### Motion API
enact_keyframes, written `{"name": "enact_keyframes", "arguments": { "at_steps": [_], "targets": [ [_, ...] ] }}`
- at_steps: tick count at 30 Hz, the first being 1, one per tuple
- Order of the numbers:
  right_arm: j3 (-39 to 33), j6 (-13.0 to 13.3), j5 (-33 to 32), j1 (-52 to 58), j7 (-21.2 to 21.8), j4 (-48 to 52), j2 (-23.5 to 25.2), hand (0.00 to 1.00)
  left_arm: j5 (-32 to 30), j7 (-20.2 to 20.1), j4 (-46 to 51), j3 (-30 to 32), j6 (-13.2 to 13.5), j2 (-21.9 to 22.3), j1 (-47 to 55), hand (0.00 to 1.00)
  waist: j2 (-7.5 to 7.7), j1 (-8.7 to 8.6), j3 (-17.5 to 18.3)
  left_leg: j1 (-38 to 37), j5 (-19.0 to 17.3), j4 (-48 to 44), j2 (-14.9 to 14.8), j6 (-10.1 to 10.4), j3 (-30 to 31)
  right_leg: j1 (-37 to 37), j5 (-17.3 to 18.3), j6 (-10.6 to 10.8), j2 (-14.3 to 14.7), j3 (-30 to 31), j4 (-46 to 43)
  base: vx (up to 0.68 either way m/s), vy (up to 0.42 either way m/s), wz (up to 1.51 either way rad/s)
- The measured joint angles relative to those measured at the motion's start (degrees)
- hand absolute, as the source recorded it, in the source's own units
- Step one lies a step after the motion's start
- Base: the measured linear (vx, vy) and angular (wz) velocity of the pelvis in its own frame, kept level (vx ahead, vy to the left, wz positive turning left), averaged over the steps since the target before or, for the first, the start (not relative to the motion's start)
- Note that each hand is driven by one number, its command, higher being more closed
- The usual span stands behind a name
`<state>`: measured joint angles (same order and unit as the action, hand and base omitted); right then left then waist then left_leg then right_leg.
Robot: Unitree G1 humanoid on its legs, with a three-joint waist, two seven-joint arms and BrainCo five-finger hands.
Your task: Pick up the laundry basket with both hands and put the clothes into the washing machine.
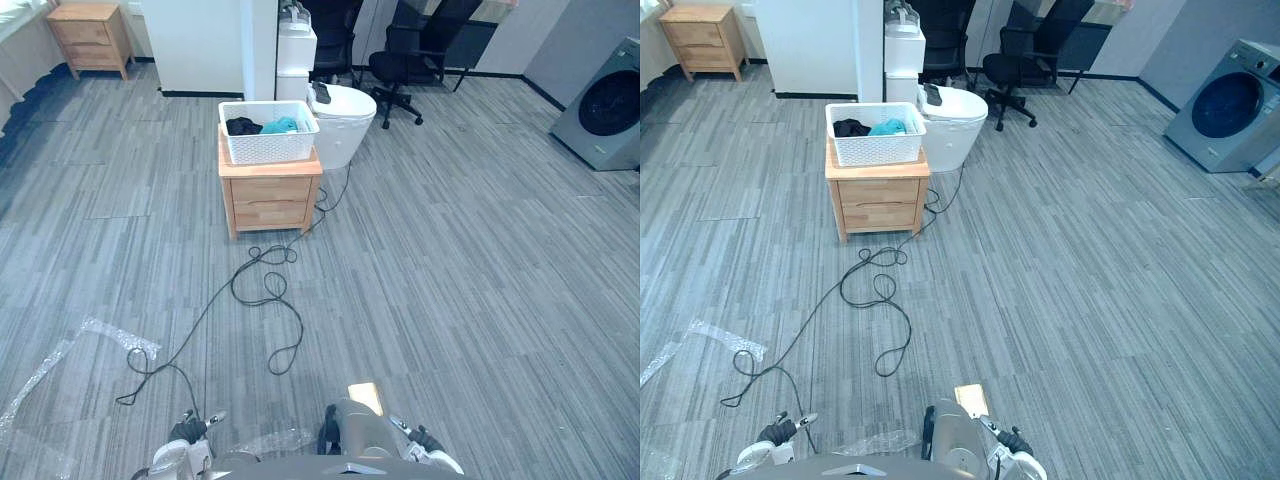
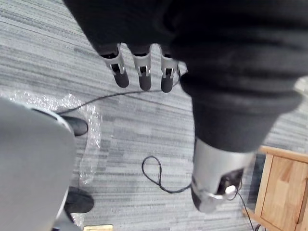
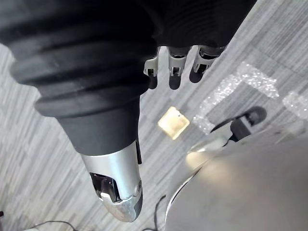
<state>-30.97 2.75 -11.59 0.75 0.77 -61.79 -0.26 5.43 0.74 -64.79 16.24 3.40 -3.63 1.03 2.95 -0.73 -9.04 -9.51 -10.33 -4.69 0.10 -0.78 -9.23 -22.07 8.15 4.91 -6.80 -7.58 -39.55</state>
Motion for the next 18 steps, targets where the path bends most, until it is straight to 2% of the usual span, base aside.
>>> {"name": "enact_keyframes", "arguments": {
  "at_steps": [2, 5, 7, 8, 9, 10, 13, 14, 15, 16, 17, 18],
  "targets": [
    [-2.04, -0.05, -0.29, -0.23, 0.00, -0.46, 0.26, 0.00, -0.04, -0.14, -0.06, -0.06, -0.02, 0.16, -0.05, 0.00, -0.23, -0.42, -0.02, -0.85, -1.18, 0.20, -0.97, 0.87, 0.23, 0.40, -1.60, -0.72, 0.17, -1.75, 11.31, 0.29, -0.063, 0.02],
    [-6.49, -0.58, -0.35, 0.12, -0.10, -2.69, 0.28, 0.00, -0.30, -0.30, -0.11, 0.87, -0.07, 0.74, -0.57, 0.00, -0.79, -1.29, -0.69, -4.15, -3.99, 1.20, -3.09, 3.22, 2.56, 1.51, -9.71, -0.70, -0.01, -2.24, 31.00, 0.45, -0.204, 0.35],
    [-8.07, -0.83, -0.24, 0.99, -0.07, -2.72, 0.45, 0.00, -0.79, -0.30, -0.16, 3.70, -0.10, 1.47, -0.27, 0.00, -1.31, -1.79, -1.09, -7.13, -6.95, 1.42, -5.31, 5.06, 3.79, 2.31, -10.51, -0.92, -0.09, -2.06, 31.29, 0.57, -0.342, 0.55],
    [-8.71, -0.88, -0.31, 1.15, -0.04, -2.36, -0.06, 0.00, -0.82, -0.30, -0.12, 5.44, -0.26, 1.88, -0.01, 0.00, -3.00, -2.36, -1.10, -9.30, -8.90, 2.05, -8.28, 5.45, 4.41, 1.65, -14.09, -1.78, 1.02, -3.28, 26.41, 0.73, -0.441, 0.61],
    [-8.69, -0.80, -0.28, 1.31, -0.03, -2.10, -0.11, 0.00, -0.90, -0.31, -0.24, 6.20, -0.43, 2.26, 0.54, 0.00, -3.69, -2.57, -0.61, -9.72, -8.64, 1.39, -9.72, 6.29, 4.58, 1.16, -14.24, -1.86, 2.08, -4.07, 23.94, 0.87, -0.566, 0.30],
    [-8.67, -0.58, -0.34, -0.62, -0.04, -2.03, -0.93, 0.00, -0.89, -0.33, -0.49, 7.05, -0.62, 3.52, 0.40, 0.00, -5.33, -2.39, -0.52, -7.18, -5.59, -4.19, -12.77, 6.50, 4.52, -0.74, -10.13, -4.09, 4.22, -4.77, 18.44, 0.73, -0.498, 0.08],
    [-8.38, -0.45, -0.41, -2.38, -0.02, -0.83, -0.28, 0.00, -0.69, -0.41, -0.61, 7.85, -1.19, 3.92, -0.21, 0.00, -5.46, -2.98, -0.45, -0.95, -0.07, -19.03, -14.97, 5.28, 6.39, 1.20, -6.56, -5.51, 5.38, -6.87, 16.70, 0.47, -0.325, 0.11],
    [-7.00, -0.37, -0.47, -2.46, -0.08, 0.26, 0.20, 0.00, -0.49, -0.75, -0.38, 7.74, -1.19, 3.95, -0.27, 0.00, -5.50, -2.90, -0.48, 3.61, 6.95, -29.99, -16.34, 5.30, 8.28, 4.59, -4.10, -6.55, 6.72, -7.33, 17.12, 0.73, -0.383, 0.06],
    [-4.01, -0.20, -0.57, -2.64, -0.07, 0.58, 0.00, 0.00, -0.47, -1.11, 0.39, 6.91, -1.17, 3.79, 0.06, 0.00, -5.47, -2.54, -0.56, 7.94, 10.94, -42.92, -17.13, 6.86, 9.38, 8.63, -2.54, -7.16, 8.21, -6.94, 18.20, 0.62, -0.306, -0.06],
    [-2.46, -0.18, -0.77, -2.95, -0.12, 0.59, -0.20, 0.00, -0.48, -1.14, 0.81, 6.03, -1.17, 3.61, 0.24, 0.00, -5.42, -2.39, -0.64, 9.98, 10.67, -49.19, -17.39, 6.94, 9.21, 10.84, -2.33, -7.38, 9.01, -6.57, 19.15, 0.64, -0.296, -0.27],
    [0.15, -0.07, -1.64, -3.71, -0.21, 0.70, -0.30, 0.00, -0.41, -1.17, 1.69, 4.89, -1.04, 3.24, 0.26, 0.00, -5.08, -1.85, -1.00, 13.50, 8.71, -58.40, -17.31, 6.63, 7.93, 15.92, -2.11, -7.75, 10.33, -5.30, 21.73, 0.46, -0.190, -0.43],
    [1.87, 0.00, -1.67, -5.23, -0.46, 0.67, -0.17, 0.00, -0.36, -1.12, 3.20, 3.36, -0.93, 2.90, 0.17, 0.00, -4.52, -0.75, -1.44, 16.47, 5.81, -62.66, -16.71, 6.30, 5.39, 20.46, -2.02, -7.89, 10.90, -3.78, 24.30, 0.55, -0.214, -0.51]
  ]
}}
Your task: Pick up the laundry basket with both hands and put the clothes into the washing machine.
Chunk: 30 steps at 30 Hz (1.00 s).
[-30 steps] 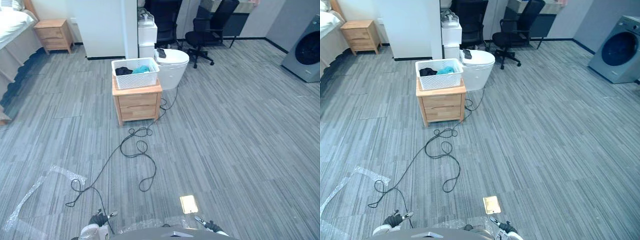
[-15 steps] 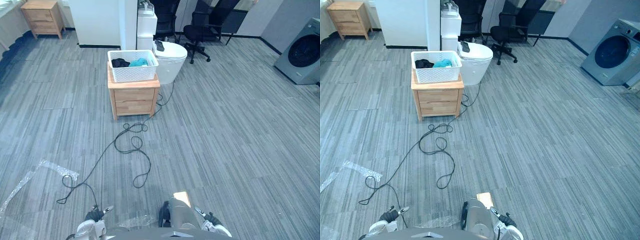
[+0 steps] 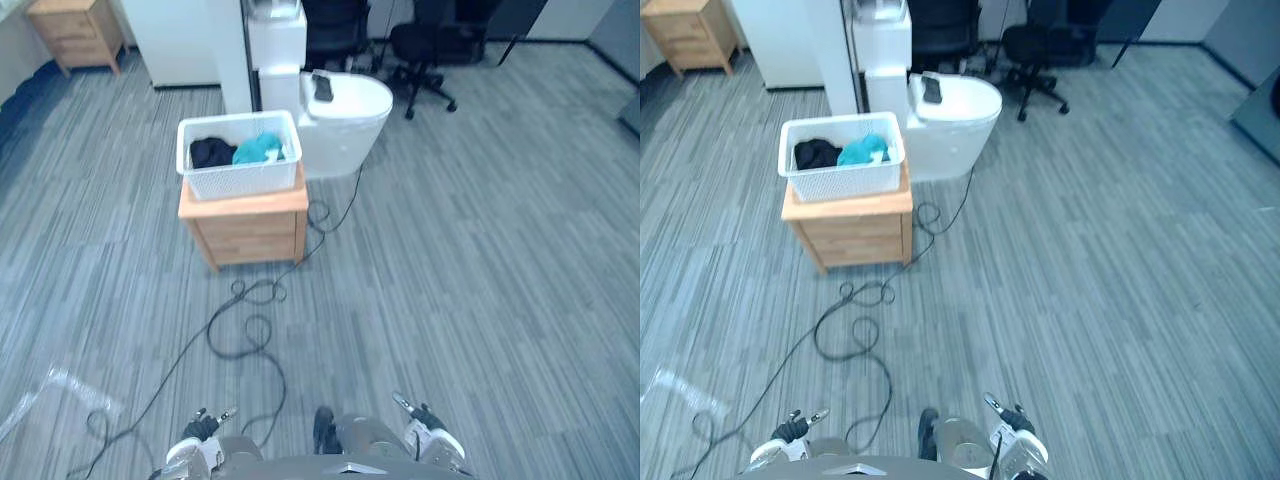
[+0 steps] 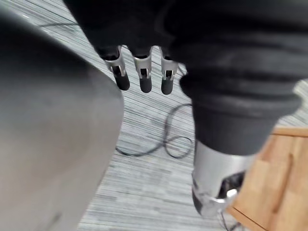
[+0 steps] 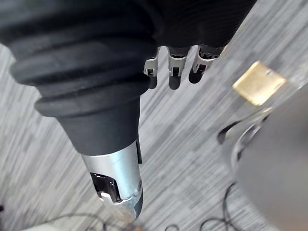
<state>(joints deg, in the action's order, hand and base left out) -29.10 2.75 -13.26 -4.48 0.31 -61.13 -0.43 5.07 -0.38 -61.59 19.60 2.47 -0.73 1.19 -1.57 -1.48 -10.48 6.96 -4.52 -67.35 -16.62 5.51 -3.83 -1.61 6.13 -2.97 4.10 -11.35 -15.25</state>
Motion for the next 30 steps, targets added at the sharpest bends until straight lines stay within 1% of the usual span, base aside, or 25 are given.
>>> {"name": "enact_keyframes", "arguments": {
  "at_steps": [2, 3, 4, 5, 6, 7, 9, 12, 13, 14, 15, 16, 17, 18, 19, 20, 22, 23, 24, 25, 26, 27, 28, 29, 30],
  "targets": [
    [1.61, 0.21, 0.02, -1.59, -0.55, -0.13, -0.33, 0.00, 0.62, 0.03, 1.06, -2.45, 0.69, -0.64, -0.20, 0.00, 0.92, 0.63, -0.52, 4.89, -3.73, 0.78, 1.39, -0.26, -2.71, 4.37, -0.04, 0.04, 0.06, 1.50, 3.27, 0.36, -0.085, -0.47],
    [1.93, 0.57, 0.04, -2.92, -0.84, -0.68, -0.43, 0.00, 1.69, 0.15, 1.82, -3.33, 1.27, -0.76, -0.68, 0.00, 0.47, 1.18, -1.00, 7.61, -6.13, 5.64, 1.82, -0.07, -5.14, 7.10, -0.14, 0.20, -0.12, 2.88, 4.74, 0.36, -0.041, -0.59],
    [1.92, 0.72, 0.02, -4.29, -1.17, -0.63, -0.31, 0.00, 2.42, 0.39, 1.98, -3.91, 1.63, -0.88, -0.94, 0.00, 0.77, 1.76, -1.47, 9.63, -7.40, 11.16, 1.74, -0.35, -6.77, 8.90, -0.06, 0.34, -0.51, 3.89, 5.66, 0.43, 0.010, -0.76],
    [1.89, 0.84, 0.01, -4.91, -1.77, -0.53, -0.04, 0.00, 3.38, 0.55, 2.02, -4.00, 1.99, -1.03, -0.98, 0.00, 1.08, 2.08, -1.65, 11.06, -7.81, 17.97, 1.94, -0.87, -7.81, 10.70, 0.64, 1.47, -1.61, 5.25, 6.25, 0.36, 0.081, -0.76],
    [1.90, 0.98, 0.03, -5.11, -1.97, -0.51, -0.13, 0.00, 4.16, 1.15, 1.98, -3.98, 2.42, -1.06, -0.97, 0.00, 1.39, 2.34, -1.80, 11.09, -7.14, 27.73, 2.62, -1.11, -7.29, 12.43, 1.94, 3.12, -3.20, 6.67, 6.61, 0.36, 0.106, -0.63],
    [1.90, 1.00, 0.05, -5.03, -2.04, -0.53, -0.11, 0.00, 4.50, 1.48, 1.87, -3.98, 2.54, -1.05, -0.94, 0.00, 1.39, 2.33, -1.79, 10.85, -6.47, 33.05, 3.04, -0.88, -6.40, 13.28, 2.82, 3.87, -4.09, 7.43, 6.75, 0.36, 0.157, -0.53],
    [2.19, 1.00, 0.08, -3.78, -2.16, -0.66, -1.56, 0.00, 4.90, 1.72, 0.70, -4.09, 2.71, -1.00, -0.74, 0.00, 0.35, 1.41, -1.08, 10.74, -1.96, 51.31, 3.91, 0.35, -0.59, 15.04, 6.80, 6.82, -6.51, 8.19, 6.12, 0.41, 0.289, -0.25],
    [3.38, 1.00, 0.09, -0.78, -2.14, -1.20, -3.90, 0.00, 5.13, 2.43, -0.10, -4.16, 2.72, -1.19, -0.35, 0.00, -0.41, 1.62, -0.16, 10.61, -0.17, 53.63, 3.95, -0.05, 0.39, 18.26, 10.50, 10.31, -9.06, 9.36, 5.69, 0.47, 0.424, -0.16],
    [3.36, 1.05, 0.10, 0.22, -2.04, -2.66, -4.41, 0.00, 5.38, 2.64, -0.30, -4.15, 2.68, -1.71, -0.07, 0.00, -0.43, 1.63, 1.04, 11.22, 5.74, 50.39, 4.79, 1.05, -0.10, 19.61, 11.21, 10.89, -10.78, 10.51, 4.95, 0.56, 0.486, -0.15],
    [3.38, 0.88, 0.12, 0.95, -1.99, -4.51, -3.53, 0.00, 5.28, 2.69, -0.40, -4.40, 2.63, -3.38, 0.14, 0.00, 2.55, 1.65, 2.40, 11.58, 4.56, 47.79, 7.63, -0.95, -1.59, 18.42, 10.69, 10.16, -13.66, 11.77, 1.45, 0.69, 0.566, -0.07],
    [3.09, 0.82, 0.14, 1.27, -1.80, -5.38, -2.88, 0.00, 5.21, 2.69, -0.78, -4.64, 2.62, -4.17, 0.25, 0.00, 3.54, 1.49, 3.14, 11.52, 3.83, 47.35, 8.59, -1.40, -2.20, 16.93, 9.54, 9.41, -14.63, 12.49, -1.12, 0.61, 0.441, 0.01],
    [1.58, 0.79, 0.12, 2.18, -1.67, -6.03, -1.74, 0.00, 4.47, 2.66, -1.71, -4.77, 2.44, -5.42, 0.15, 0.00, 4.17, 1.56, 3.51, 10.65, 1.98, 45.65, 9.92, -4.10, -2.63, 14.48, 5.38, 9.30, -15.35, 14.22, -7.19, 0.61, 0.431, 0.09],
    [-0.18, 0.78, 0.11, 2.55, -1.68, -7.09, -1.00, 0.00, 3.79, 2.67, -2.56, -4.81, 1.91, -5.92, 0.60, 0.00, 4.37, 1.16, 3.49, 8.00, 0.40, 45.83, 11.29, -6.48, -3.00, 12.13, -0.75, 9.35, -15.92, 15.41, -14.63, 0.68, 0.486, 0.11],
    [-0.98, 0.72, 0.08, 3.67, -1.62, -7.42, -0.68, 0.00, 3.09, 2.67, -2.65, -5.17, 1.41, -6.09, 1.00, 0.00, 4.13, 0.95, 3.26, 5.44, -0.34, 47.13, 12.18, -7.63, -3.62, 9.65, -5.59, 9.67, -16.42, 16.69, -20.91, 0.50, 0.359, 0.10],
    [-0.98, 0.72, 0.07, 4.13, -1.51, -7.41, -0.38, 0.00, 2.47, 2.66, -2.66, -5.30, 1.26, -6.04, 1.52, 0.00, 4.17, 0.89, 3.31, 2.87, -0.89, 49.01, 13.19, -8.49, -4.14, 6.69, -7.42, 9.85, -16.89, 18.01, -27.61, 0.40, 0.273, 0.03],
    [-1.05, 0.81, -0.11, 4.16, -1.41, -7.14, -0.11, 0.00, 1.75, 2.67, -2.76, -5.80, 1.10, -6.67, 2.08, 0.00, 4.39, 0.70, 3.38, -0.27, -1.19, 51.14, 14.01, -8.96, -4.72, 2.68, -7.08, 10.27, -16.92, 18.43, -34.52, 0.32, 0.210, -0.07],
    [-1.00, 0.83, -0.14, 4.12, -1.01, -6.99, -0.23, 0.00, 1.08, 2.67, -2.80, -6.46, 1.06, -7.49, 2.29, 0.00, 4.49, 0.96, 3.12, -5.05, -1.17, 54.95, 14.51, -8.94, -5.54, -1.58, -2.88, 9.54, -16.93, 16.40, -38.11, 0.29, 0.154, -0.16],
    [-0.60, 0.92, -0.14, 4.15, -0.71, -6.75, -0.31, 0.00, 0.82, 2.71, -2.99, -6.71, 1.07, -7.91, 2.52, 0.00, 4.27, 0.66, 3.01, -8.12, -1.11, 57.64, 14.27, -8.84, -5.88, -3.61, 1.84, 8.72, -16.75, 12.98, -37.01, 0.19, 0.050, -0.18],
    [-0.29, 1.01, -0.14, 4.14, -0.60, -5.95, -0.25, 0.00, 0.82, 2.74, -3.46, -6.71, 1.03, -8.01, 2.70, 0.00, 4.18, 0.40, 3.00, -10.62, -1.40, 60.06, 13.83, -9.08, -6.01, -5.11, 4.88, 8.92, -16.13, 9.54, -33.05, 0.17, 0.010, -0.13],
    [-0.16, 0.94, -0.21, 3.94, -0.55, -5.41, -0.13, 0.00, 0.83, 2.73, -3.68, -6.70, 1.03, -7.94, 2.66, 0.00, 4.17, 0.35, 2.99, -11.67, -1.43, 61.08, 13.61, -8.71, -6.01, -5.80, 5.99, 9.00, -15.56, 8.21, -30.06, 0.13, -0.054, -0.03],
    [0.88, 1.07, -0.38, 4.03, -0.50, -4.93, -0.14, 0.00, 0.82, 2.68, -4.19, -6.55, 1.04, -7.48, 2.45, 0.00, 4.08, 0.10, 3.04, -12.85, -1.62, 62.26, 12.88, -7.95, -6.03, -6.15, 6.75, 9.02, -14.08, 5.69, -21.60, 0.15, -0.104, 0.00],
    [2.17, 1.03, -0.36, 3.93, -0.49, -4.84, -0.15, 0.00, 0.82, 2.67, -4.37, -5.81, 1.02, -6.71, 2.39, 0.00, 4.30, -0.01, 3.06, -13.31, -1.97, 62.79, 12.42, -6.83, -6.57, -6.11, 4.66, 8.50, -12.84, 3.82, -10.53, 0.15, -0.122, 0.01],
    [2.66, 1.04, -0.36, 3.96, -0.50, -4.84, -0.11, 0.00, 0.79, 2.66, -4.37, -5.44, 1.02, -6.53, 2.41, 0.00, 4.81, 0.00, 3.16, -13.37, -2.26, 62.92, 12.69, -6.09, -6.86, -5.95, 1.52, 8.09, -12.55, 3.77, -4.95, 0.17, -0.149, 0.03],
    [3.43, 1.03, -0.61, 3.70, -0.39, -4.77, -0.30, 0.00, 0.69, 2.69, -4.59, -3.86, 0.95, -6.14, 1.95, 0.00, 5.21, -0.10, 2.97, -14.35, -2.44, 63.84, 12.67, -4.21, -6.72, -5.35, -3.84, 7.13, -11.71, 4.17, -1.63, 0.21, -0.157, 0.04],
    [3.68, 1.30, -0.45, 3.45, -0.48, -4.51, -0.93, 0.00, 0.31, 2.66, -4.55, -3.11, 1.04, -4.50, 1.98, 0.00, 3.06, -0.14, 3.04, -14.82, -1.98, 65.10, 11.32, -2.82, -7.09, -4.40, -3.65, 6.78, -10.06, 3.80, 0.72, 0.27, -0.173, 0.00]
  ]
}}
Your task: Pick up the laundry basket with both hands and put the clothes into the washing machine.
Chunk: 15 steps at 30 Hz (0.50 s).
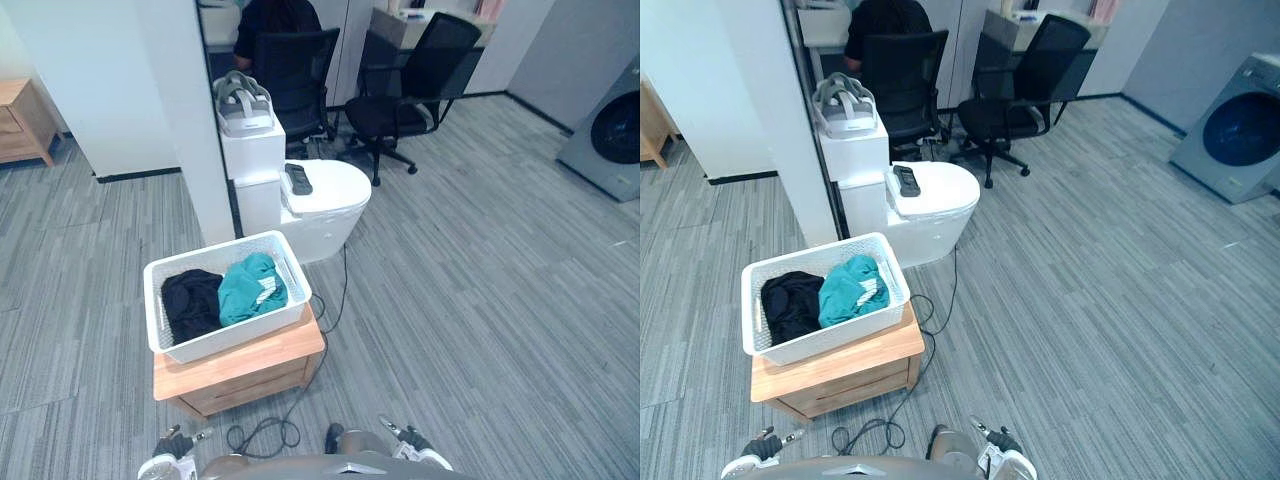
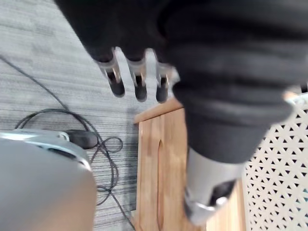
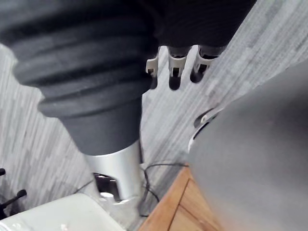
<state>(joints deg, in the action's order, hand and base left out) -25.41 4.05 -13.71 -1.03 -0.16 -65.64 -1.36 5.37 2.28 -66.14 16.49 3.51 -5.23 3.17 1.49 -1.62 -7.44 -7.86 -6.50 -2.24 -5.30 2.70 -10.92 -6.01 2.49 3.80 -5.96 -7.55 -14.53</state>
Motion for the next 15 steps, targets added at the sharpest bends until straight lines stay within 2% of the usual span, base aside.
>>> {"name": "enact_keyframes", "arguments": {
  "at_steps": [3, 4, 7, 10, 12, 15],
  "targets": [
    [-0.01, 0.06, 0.09, -0.02, -0.12, -0.12, -1.55, 0.00, -0.05, -0.05, 0.10, 1.40, 0.07, 3.61, -0.63, 0.00, -3.00, -0.02, 0.20, -1.12, 0.85, 2.47, -2.61, 1.61, 0.97, 2.55, -0.10, -0.31, 2.42, -2.87, 3.50, 0.27, -0.123, 0.21],
    [-0.05, 0.06, 0.09, 0.06, -0.12, -0.12, -1.54, 0.00, -0.05, -0.05, 0.14, 1.40, 0.11, 3.99, -0.62, 0.00, -3.07, -0.06, 0.26, -1.57, 0.96, 2.86, -2.98, 1.77, 1.19, 3.53, -0.01, -0.45, 2.83, -3.50, 4.22, 0.22, -0.063, 0.42],
    [-0.13, 0.09, 0.09, 0.13, -0.12, -0.14, -1.28, 0.00, 0.07, -0.02, 0.26, 1.48, 0.14, 3.85, -0.56, 0.00, -2.07, 0.05, 0.55, -2.65, 0.98, 3.36, -4.24, 1.82, 2.60, 6.94, 0.47, -1.03, 3.96, -6.05, 6.99, 0.13, -0.033, 0.36],
    [-0.01, 0.21, 0.02, -0.15, -0.12, -0.12, -0.99, 0.00, 0.11, 0.07, 0.30, 2.20, 0.14, 2.42, -0.56, 0.00, -0.64, 0.27, 0.58, -1.78, 0.92, 3.42, -4.17, 1.91, 3.98, 7.77, 0.48, -1.01, 3.97, -7.48, 8.45, 0.10, 0.009, 0.29],
    [0.40, 0.78, -0.52, -0.13, -0.16, 0.04, -0.77, 0.00, 0.39, 0.56, 0.24, 3.57, 0.09, 1.47, -0.01, 0.00, -0.30, 0.24, 0.79, -1.18, 0.89, 2.94, -3.69, 1.97, 4.54, 8.05, 0.66, -0.78, 3.55, -8.00, 8.82, 0.09, 0.045, 0.24],
    [2.67, 0.86, -1.89, 0.73, -0.95, 3.25, 0.17, 0.00, 2.08, 1.30, 0.40, 6.60, 0.08, 0.47, 0.37, 0.00, 0.73, 0.32, 0.70, 2.77, -0.03, -5.10, -2.44, 3.27, 4.39, 8.39, 0.98, -0.72, 1.91, -8.82, 8.60, 0.04, 0.026, 0.19]
  ]
}}
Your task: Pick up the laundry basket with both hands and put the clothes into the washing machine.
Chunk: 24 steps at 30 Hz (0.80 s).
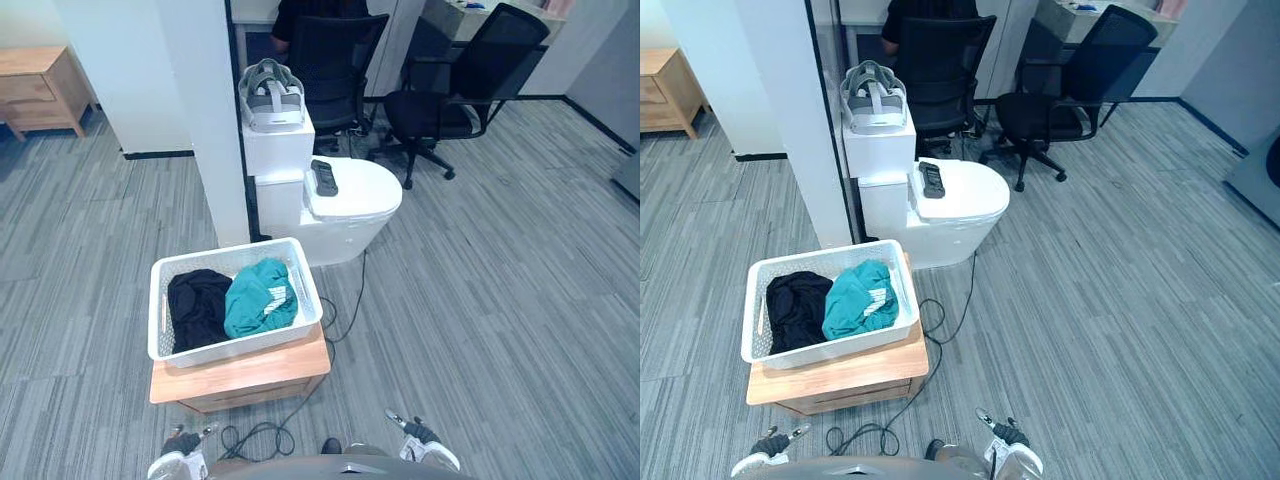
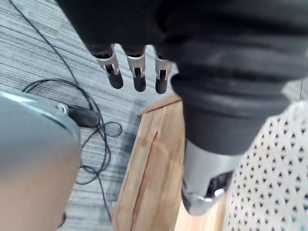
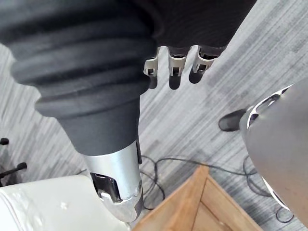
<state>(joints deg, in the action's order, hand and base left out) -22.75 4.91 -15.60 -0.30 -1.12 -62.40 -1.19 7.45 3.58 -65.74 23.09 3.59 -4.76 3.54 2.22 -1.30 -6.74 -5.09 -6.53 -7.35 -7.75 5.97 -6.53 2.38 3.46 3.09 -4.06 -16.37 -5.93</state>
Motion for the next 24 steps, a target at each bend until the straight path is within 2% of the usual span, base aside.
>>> {"name": "enact_keyframes", "arguments": {
  "at_steps": [1, 2, 4, 5, 7, 8, 9, 10, 12, 13, 14, 15, 16, 17, 19, 20, 22, 24],
  "targets": [
    [1.98, 0.02, -0.41, 0.30, -0.74, 3.25, 0.49, 0.00, 1.45, 0.49, 0.40, 1.76, 0.01, -0.12, 0.11, 0.00, 0.65, 0.05, -0.42, 2.80, -0.95, -7.24, 0.03, 0.79, 0.06, 0.69, 0.18, -0.12, -0.92, 0.20, -0.32, -0.01, 0.010, -0.06],
    [3.71, 0.18, -0.64, 1.05, -0.95, 8.21, 0.59, 0.00, 2.62, 1.25, 1.44, 2.93, 0.05, 0.33, 0.47, 0.00, -0.20, 0.20, -1.17, 5.71, -1.91, -15.04, -0.50, 0.94, 0.21, 1.29, 0.64, -0.20, -0.94, 0.40, -1.03, -0.03, 0.013, -0.09],
    [5.79, 0.56, -0.86, 2.78, -1.87, 17.18, 0.49, 0.00, 4.39, 2.11, 1.98, 4.71, 0.16, 0.53, 1.02, 0.00, -1.52, 0.01, -2.30, 9.55, -2.21, -23.62, -1.94, 1.22, 0.54, 1.33, 2.46, -0.40, -0.69, 0.92, -2.08, -0.07, 0.034, -0.12],
    [6.13, 0.78, -0.85, 3.71, -2.22, 21.84, 0.52, 0.00, 5.03, 2.19, 2.40, 5.81, 0.25, 0.48, 1.27, 0.00, -2.09, 0.05, -2.07, 10.09, -2.13, -24.92, -2.33, 1.11, 0.52, 1.02, 2.88, -0.08, -0.63, 1.38, -2.41, -0.06, 0.043, -0.20],
    [6.36, 1.49, -0.83, 4.62, -3.33, 30.35, 0.60, 0.00, 6.03, 2.68, 4.12, 6.04, 0.17, -0.08, 1.93, 0.00, -2.43, -0.42, -1.98, 10.21, -2.54, -24.16, -2.60, 0.76, -0.05, 0.10, 2.94, -0.08, -0.90, 2.07, -2.57, -0.02, 0.045, -0.16],
    [6.32, 1.98, -0.84, 4.72, -3.68, 35.30, 0.78, 0.00, 6.18, 3.12, 7.83, 4.53, 0.14, -0.28, 1.91, 0.00, -2.21, -0.42, -2.05, 10.20, -3.60, -21.47, -2.96, -0.61, -1.27, -1.27, 2.76, -0.33, -1.01, 2.53, -2.86, -0.03, 0.072, -0.11],
    [6.27, 2.83, -0.27, 4.60, -4.80, 39.14, 0.63, 0.00, 7.08, 3.60, 11.77, 2.17, 0.99, -0.38, 1.66, 0.00, -2.09, -0.65, -1.92, 9.46, -3.20, -15.74, -3.15, -0.88, -2.11, -3.18, 2.61, -0.40, -1.22, 2.95, -3.84, -0.02, 0.088, -0.14],
    [6.05, 3.24, -0.03, 4.47, -5.39, 40.81, 0.47, 0.00, 7.44, 3.71, 13.58, 1.33, 1.46, -0.28, 1.35, 0.00, -2.60, -0.71, -1.73, 8.52, -2.44, -11.99, -3.17, -0.82, -2.31, -3.98, 2.45, -0.26, -1.36, 3.21, -4.57, 0.00, 0.118, -0.17],
    [3.95, 3.79, 0.76, 3.91, -6.81, 44.33, 0.32, 0.00, 8.20, 4.43, 18.19, -0.19, 2.40, -0.07, -1.16, 0.00, -2.59, -1.38, -1.62, 4.04, -2.28, -2.97, -1.80, -0.73, -3.17, -4.92, 1.27, 1.37, -1.75, 3.81, -4.59, 0.03, 0.163, -0.09],
    [3.81, 3.76, 1.57, 3.92, -7.24, 45.02, 0.41, 0.00, 8.20, 4.79, 19.55, -0.75, 2.47, -0.07, -1.64, 0.00, -2.54, -1.66, -1.59, 3.35, -2.27, -1.39, -1.55, -0.73, -3.16, -4.73, 0.72, 1.51, -1.76, 3.79, -4.15, 0.03, 0.171, -0.05],
    [3.31, 3.53, 2.59, 3.99, -7.79, 47.50, 0.92, 0.00, 8.13, 4.84, 24.63, -0.46, 2.16, -0.32, -2.07, 0.00, -2.11, -1.69, -1.42, 2.40, -1.60, 0.92, -0.51, -0.05, -3.53, -4.58, -0.33, 1.59, -2.37, 4.10, -2.96, 0.03, 0.133, -0.11],
    [2.96, 3.37, 2.62, 4.08, -7.83, 49.52, 0.91, 0.00, 8.12, 4.80, 28.64, 0.35, 1.91, -0.56, -1.47, 0.00, -2.12, -1.67, -1.43, 1.99, -1.43, 1.79, -0.01, -0.23, -3.79, -4.55, -0.71, 1.78, -2.70, 4.30, -2.55, 0.01, 0.163, -0.19],
    [1.95, 3.41, 3.70, 3.98, -7.77, 53.80, 0.74, 0.00, 9.62, 4.23, 36.24, 3.05, 2.25, -2.03, -0.26, 0.00, -2.05, -1.75, -1.41, 1.82, -1.13, 2.75, 0.96, -0.35, -4.46, -4.38, -1.37, 2.44, -3.30, 4.97, -1.72, 0.00, 0.137, -0.17],
    [1.60, 3.94, 4.76, 3.58, -7.77, 56.66, -0.09, 0.00, 11.72, 3.61, 39.42, 5.00, 3.46, -5.71, 0.28, 0.00, -2.32, -1.74, -1.28, 1.86, -1.11, 2.91, 1.55, -0.38, -4.45, -4.30, -1.81, 2.95, -3.77, 5.34, -0.98, 0.00, 0.123, -0.15],
    [1.26, 3.98, 5.35, 2.32, -7.72, 57.17, -1.39, 0.00, 11.75, 3.27, 39.20, 6.79, 4.54, -9.30, 0.47, 0.00, -2.57, -1.51, -1.07, 1.67, -0.97, 3.48, 2.13, -0.58, -4.62, -4.28, -2.51, 3.29, -4.02, 5.69, 0.04, 0.02, 0.079, -0.10],
    [1.78, 3.82, 7.05, 0.53, -7.69, 57.16, -3.51, 0.00, 11.98, 3.55, 39.06, 8.84, 4.91, -12.41, 0.24, 0.00, -2.89, -0.73, -0.90, 1.60, -0.75, 3.92, 2.67, -0.87, -5.28, -4.19, -4.11, 3.36, -4.00, 6.33, 2.22, 0.00, 0.074, -0.16],
    [3.35, 3.82, 6.90, -1.46, -6.92, 57.16, -5.33, 0.00, 13.06, 3.21, 36.96, 8.97, 5.33, -13.10, 0.40, 0.00, -3.23, 0.18, -0.75, 1.92, -0.69, 3.99, 2.99, -0.94, -5.96, -3.60, -5.99, 3.39, -4.03, 6.71, 4.97, -0.03, 0.055, -0.16],
    [5.87, 3.81, 6.88, -3.54, -5.31, 57.16, -6.68, 0.00, 13.38, 2.85, 34.37, 7.97, 4.88, -13.08, 0.30, 0.00, -3.23, 0.38, -0.77, 2.15, -0.38, 4.29, 3.15, -1.39, -6.08, -3.20, -7.31, 3.35, -3.98, 6.80, 6.78, -0.04, 0.024, -0.06]
  ]
}}
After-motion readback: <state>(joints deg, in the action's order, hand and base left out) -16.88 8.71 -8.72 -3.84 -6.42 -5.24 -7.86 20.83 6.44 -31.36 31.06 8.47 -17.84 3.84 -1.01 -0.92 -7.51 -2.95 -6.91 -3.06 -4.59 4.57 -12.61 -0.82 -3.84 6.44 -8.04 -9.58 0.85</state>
